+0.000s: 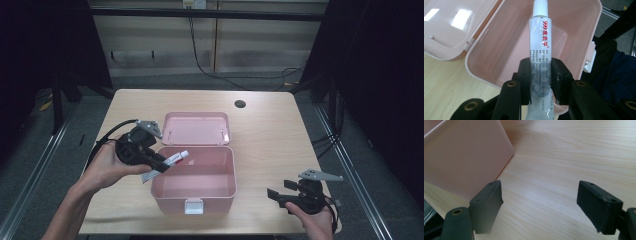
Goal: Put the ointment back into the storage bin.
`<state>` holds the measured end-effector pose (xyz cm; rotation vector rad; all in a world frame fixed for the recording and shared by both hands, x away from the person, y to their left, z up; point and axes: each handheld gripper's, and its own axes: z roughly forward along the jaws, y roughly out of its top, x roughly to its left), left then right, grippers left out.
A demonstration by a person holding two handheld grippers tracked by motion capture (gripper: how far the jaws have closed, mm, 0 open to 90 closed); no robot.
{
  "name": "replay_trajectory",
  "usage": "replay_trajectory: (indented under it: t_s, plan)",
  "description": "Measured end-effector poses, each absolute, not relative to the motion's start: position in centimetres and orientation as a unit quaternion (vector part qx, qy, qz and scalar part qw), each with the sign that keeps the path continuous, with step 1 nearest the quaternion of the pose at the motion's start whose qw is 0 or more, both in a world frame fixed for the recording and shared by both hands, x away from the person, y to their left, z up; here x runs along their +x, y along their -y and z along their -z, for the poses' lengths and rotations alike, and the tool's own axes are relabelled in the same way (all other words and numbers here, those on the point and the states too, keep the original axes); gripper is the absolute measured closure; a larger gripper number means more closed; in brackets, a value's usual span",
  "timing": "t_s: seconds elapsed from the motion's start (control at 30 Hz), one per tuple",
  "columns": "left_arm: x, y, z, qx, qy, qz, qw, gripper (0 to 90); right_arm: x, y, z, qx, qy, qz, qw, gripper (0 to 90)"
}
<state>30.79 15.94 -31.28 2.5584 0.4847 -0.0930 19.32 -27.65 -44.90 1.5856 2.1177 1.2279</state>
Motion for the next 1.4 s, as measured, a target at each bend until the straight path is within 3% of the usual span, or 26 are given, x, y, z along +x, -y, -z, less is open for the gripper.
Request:
replay_trajectory:
  t_s: [1.4]
  plan:
    - [30.3, -7.3, 34.0, 0.972, -0.093, 0.060, 0.206, 71.4, 19.3, 27.6, 45.0, 0.537, -0.725, -0.418, 0.108, 20.3]
